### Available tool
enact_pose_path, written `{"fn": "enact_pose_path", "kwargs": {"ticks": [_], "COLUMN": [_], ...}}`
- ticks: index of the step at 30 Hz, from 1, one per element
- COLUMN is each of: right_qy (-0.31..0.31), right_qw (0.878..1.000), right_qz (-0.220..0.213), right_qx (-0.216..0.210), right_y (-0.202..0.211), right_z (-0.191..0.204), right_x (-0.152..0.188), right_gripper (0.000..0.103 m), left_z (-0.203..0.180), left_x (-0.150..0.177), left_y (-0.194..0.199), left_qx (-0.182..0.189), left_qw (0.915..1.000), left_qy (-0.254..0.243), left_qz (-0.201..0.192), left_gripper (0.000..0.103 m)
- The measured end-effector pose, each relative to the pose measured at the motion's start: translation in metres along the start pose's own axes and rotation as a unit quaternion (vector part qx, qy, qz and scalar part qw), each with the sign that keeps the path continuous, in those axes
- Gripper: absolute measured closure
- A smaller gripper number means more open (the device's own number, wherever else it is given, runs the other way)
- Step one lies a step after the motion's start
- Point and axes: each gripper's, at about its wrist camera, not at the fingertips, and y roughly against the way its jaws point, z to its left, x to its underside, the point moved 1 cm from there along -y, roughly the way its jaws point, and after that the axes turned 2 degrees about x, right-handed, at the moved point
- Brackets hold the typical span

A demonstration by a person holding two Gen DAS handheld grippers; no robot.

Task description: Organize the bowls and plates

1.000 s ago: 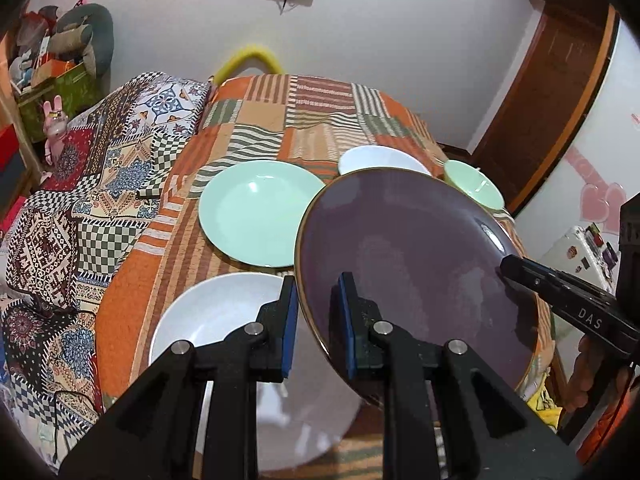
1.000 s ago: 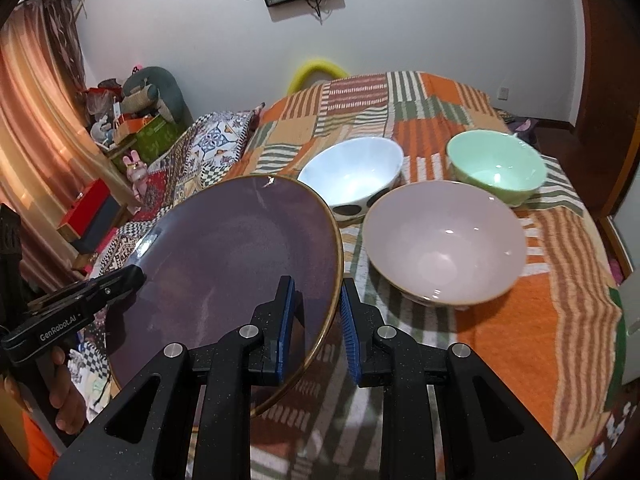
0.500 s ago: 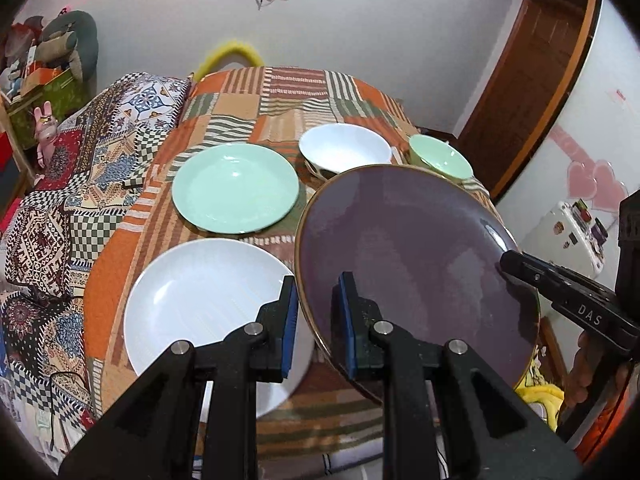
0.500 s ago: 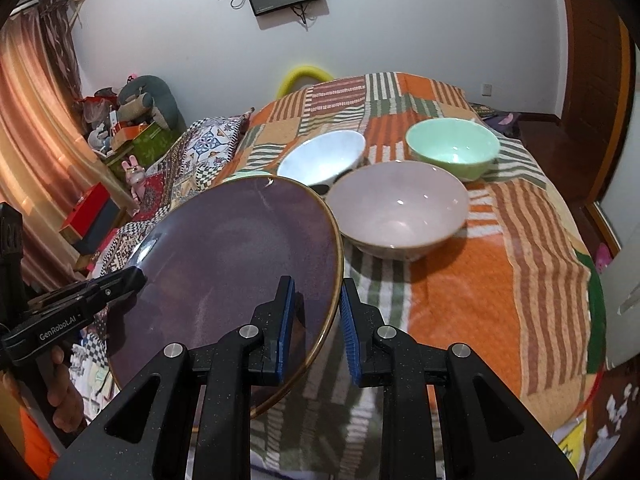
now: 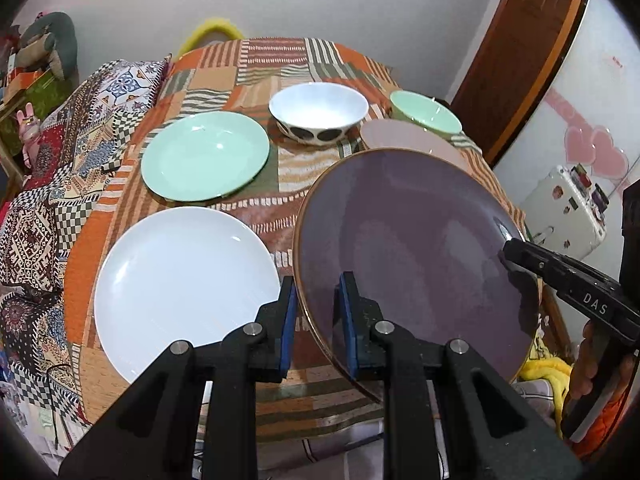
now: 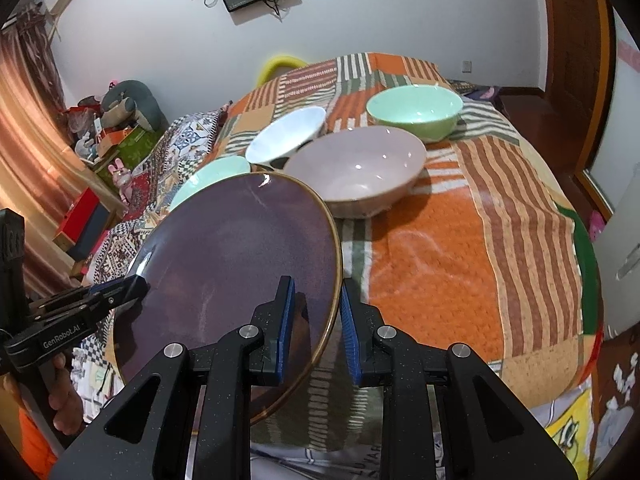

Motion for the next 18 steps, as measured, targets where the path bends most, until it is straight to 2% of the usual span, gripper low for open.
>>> {"fn": "enact_pose_path", "kwargs": {"ticks": [18], "right_qy": [-0.026], "right_qw": [0.998], "right_qz": [0.047], "right_qx": [0.017], "right_y": [-0.024], "right_z": [-0.022], "right_x": [0.016], "right_gripper": [0.082], "left_z": [-0.007], "left_x": [0.003], "left_y": [-0.054], "left_qx": [0.000], "left_qw": [0.9973], "left_qy": [-0.023], "left_qz": [0.070], "left_gripper": [0.083]}}
